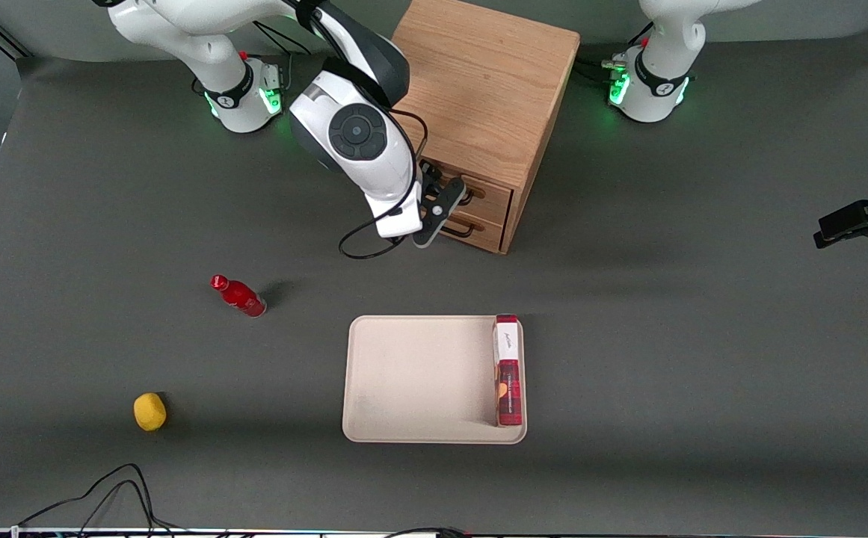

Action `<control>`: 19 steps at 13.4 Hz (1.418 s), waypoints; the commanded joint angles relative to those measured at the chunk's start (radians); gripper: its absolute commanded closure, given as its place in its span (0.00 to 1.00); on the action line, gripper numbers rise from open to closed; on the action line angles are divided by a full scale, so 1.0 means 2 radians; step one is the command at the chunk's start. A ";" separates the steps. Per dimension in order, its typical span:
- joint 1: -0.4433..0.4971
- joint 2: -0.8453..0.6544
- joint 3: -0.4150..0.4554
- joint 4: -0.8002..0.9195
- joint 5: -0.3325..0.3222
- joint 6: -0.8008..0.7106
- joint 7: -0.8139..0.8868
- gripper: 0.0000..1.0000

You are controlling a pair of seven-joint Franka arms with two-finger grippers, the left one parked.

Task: Open upper drawer
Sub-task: 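Hook the right gripper onto the upper drawer's black bar handle, then pull the handle with the right gripper, sliding the drawer outward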

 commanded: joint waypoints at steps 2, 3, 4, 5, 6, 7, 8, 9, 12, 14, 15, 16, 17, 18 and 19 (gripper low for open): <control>0.001 0.001 -0.003 0.001 -0.021 0.012 -0.006 0.00; -0.002 0.001 -0.003 0.003 -0.021 0.012 -0.007 0.00; -0.004 0.001 -0.003 0.003 -0.021 0.013 -0.022 0.00; -0.006 0.001 -0.004 0.006 -0.021 0.013 -0.028 0.00; -0.007 0.001 -0.005 0.006 -0.021 0.013 -0.029 0.00; -0.011 0.000 -0.005 0.007 -0.021 0.013 -0.032 0.00; -0.013 0.001 -0.007 0.010 -0.021 0.013 -0.039 0.00; -0.015 0.001 -0.007 0.013 -0.021 0.012 -0.042 0.00; -0.020 0.002 -0.011 0.022 -0.021 0.012 -0.045 0.00; -0.026 0.002 -0.012 0.025 -0.021 0.013 -0.045 0.00; -0.028 0.006 -0.013 0.029 -0.024 0.013 -0.045 0.00; -0.030 0.008 -0.013 0.033 -0.037 0.012 -0.047 0.00; -0.031 0.010 -0.013 0.035 -0.046 0.012 -0.049 0.00; -0.032 0.014 -0.013 0.038 -0.047 0.012 -0.049 0.00; -0.035 0.015 -0.013 0.041 -0.047 0.013 -0.049 0.00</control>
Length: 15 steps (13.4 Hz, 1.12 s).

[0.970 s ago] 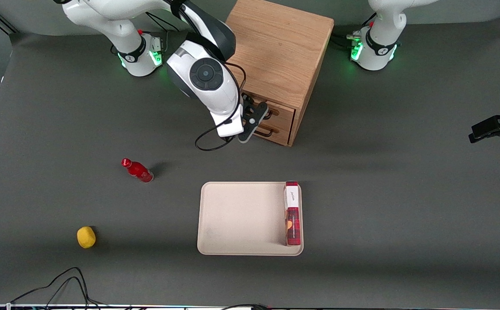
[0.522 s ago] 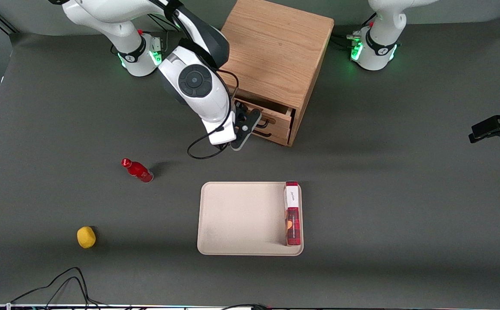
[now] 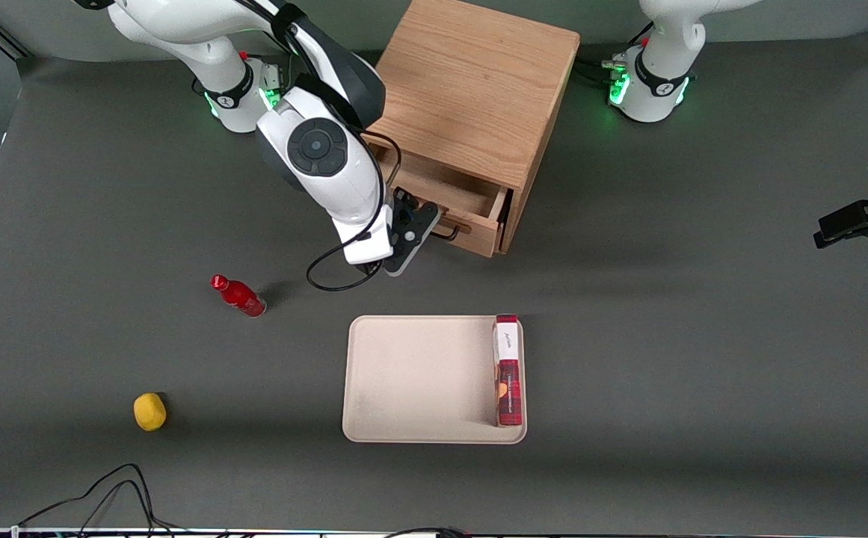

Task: Open upper drawer
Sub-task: 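Pull the handle with the right gripper, sliding the drawer outward, then keep pulling the upper drawer out fully with the right gripper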

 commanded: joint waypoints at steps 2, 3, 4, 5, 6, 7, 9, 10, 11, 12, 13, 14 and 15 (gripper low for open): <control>-0.005 0.015 0.002 0.022 -0.012 0.001 -0.011 0.00; -0.010 0.018 0.002 0.024 -0.012 0.001 -0.011 0.00; -0.010 0.019 0.002 0.030 -0.013 0.001 -0.011 0.00; -0.010 0.022 0.002 0.033 -0.013 0.001 -0.011 0.00; -0.014 0.024 0.002 0.037 -0.013 0.001 -0.011 0.00; -0.014 0.028 0.002 0.044 -0.013 0.001 -0.011 0.00; -0.021 0.030 0.002 0.047 -0.022 0.001 -0.012 0.00; -0.023 0.032 0.002 0.047 -0.027 0.001 -0.012 0.00; -0.025 0.032 0.002 0.047 -0.033 0.002 -0.013 0.00; -0.025 0.034 0.002 0.048 -0.035 0.002 -0.012 0.00; -0.025 0.037 0.002 0.055 -0.036 0.002 -0.013 0.00; -0.028 0.042 0.002 0.058 -0.036 0.002 -0.014 0.00; -0.028 0.043 0.002 0.061 -0.036 0.006 -0.016 0.00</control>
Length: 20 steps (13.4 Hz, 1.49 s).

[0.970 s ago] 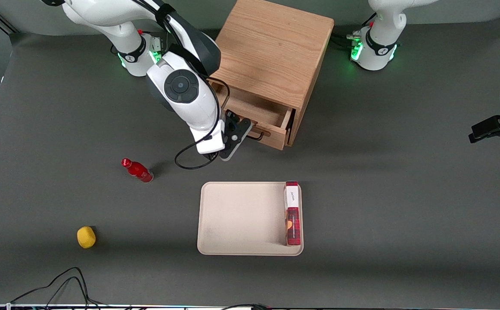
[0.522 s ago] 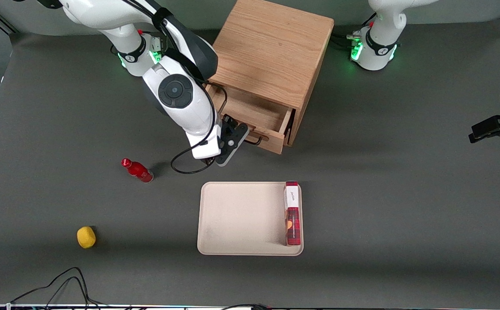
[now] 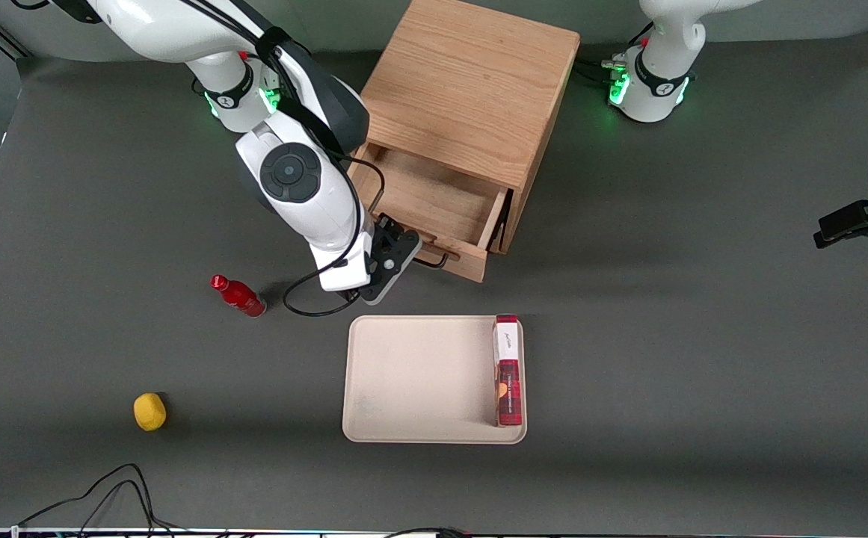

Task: Open upper drawer
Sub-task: 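Keep pulling the upper drawer out fully with the right gripper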

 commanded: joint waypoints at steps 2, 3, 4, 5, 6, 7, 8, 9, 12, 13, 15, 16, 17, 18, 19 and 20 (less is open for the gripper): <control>-0.004 0.023 0.003 0.029 -0.018 0.007 -0.011 0.00; -0.006 0.028 0.003 0.036 -0.019 0.007 -0.011 0.00; -0.007 0.031 0.003 0.043 -0.019 0.007 -0.011 0.00; -0.007 0.035 0.003 0.044 -0.019 0.007 -0.012 0.00; -0.007 0.036 0.003 0.049 -0.019 0.007 -0.015 0.00; -0.007 0.040 0.003 0.053 -0.021 0.007 -0.015 0.00; -0.008 0.042 0.003 0.058 -0.025 0.007 -0.015 0.00; -0.011 0.046 0.003 0.060 -0.027 0.007 -0.015 0.00; -0.011 0.049 0.002 0.066 -0.027 0.007 -0.022 0.00; -0.011 0.055 0.002 0.076 -0.027 0.006 -0.027 0.00; -0.015 0.058 0.002 0.080 -0.027 0.006 -0.028 0.00; -0.015 0.059 0.002 0.082 -0.027 0.006 -0.028 0.00; -0.019 0.061 0.002 0.086 -0.027 0.007 -0.029 0.00; -0.020 0.064 0.002 0.090 -0.027 0.007 -0.035 0.00; -0.021 0.066 0.002 0.096 -0.027 0.006 -0.038 0.00; -0.021 0.068 0.002 0.099 -0.027 0.007 -0.038 0.00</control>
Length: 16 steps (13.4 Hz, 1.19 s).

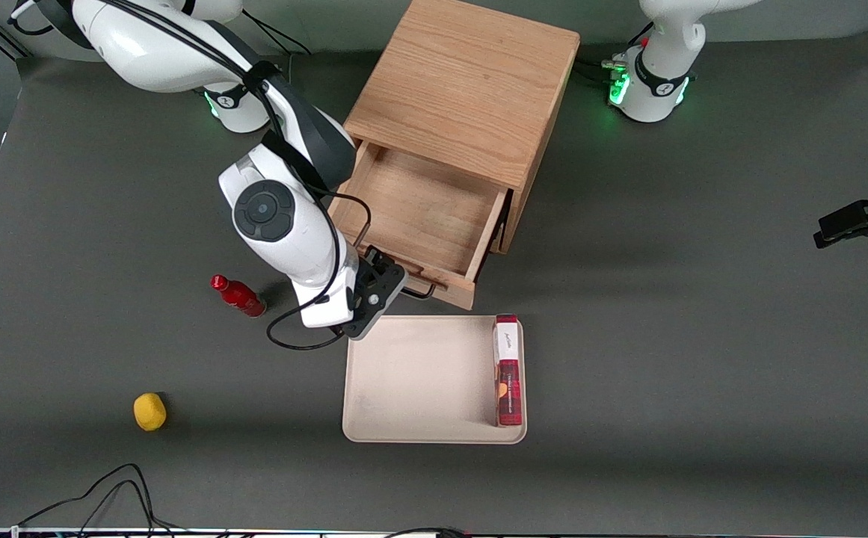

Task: Open upper drawer
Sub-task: 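Keep pulling the upper drawer out fully with the right gripper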

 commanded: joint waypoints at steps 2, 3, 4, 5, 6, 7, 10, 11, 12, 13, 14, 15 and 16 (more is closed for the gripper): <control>-0.006 0.016 0.003 0.031 -0.012 0.003 -0.010 0.00; -0.006 0.016 0.002 0.031 -0.012 0.002 -0.010 0.00; -0.006 0.016 -0.005 0.034 -0.011 0.002 -0.010 0.00; -0.006 0.016 -0.007 0.036 -0.011 0.002 -0.011 0.00; -0.007 0.016 -0.008 0.040 -0.011 0.002 -0.011 0.00; -0.008 0.016 -0.008 0.041 -0.011 0.002 -0.017 0.00; -0.008 0.019 -0.008 0.044 -0.012 0.002 -0.019 0.00; -0.008 0.019 -0.008 0.044 -0.012 0.002 -0.019 0.00; -0.008 0.019 -0.014 0.048 -0.011 0.002 -0.019 0.00; -0.007 0.019 -0.018 0.049 -0.011 0.002 -0.019 0.00; -0.007 0.020 -0.018 0.050 -0.012 0.002 -0.019 0.00; -0.007 0.020 -0.018 0.051 -0.012 0.002 -0.018 0.00; -0.007 0.023 -0.018 0.052 -0.012 0.002 -0.018 0.00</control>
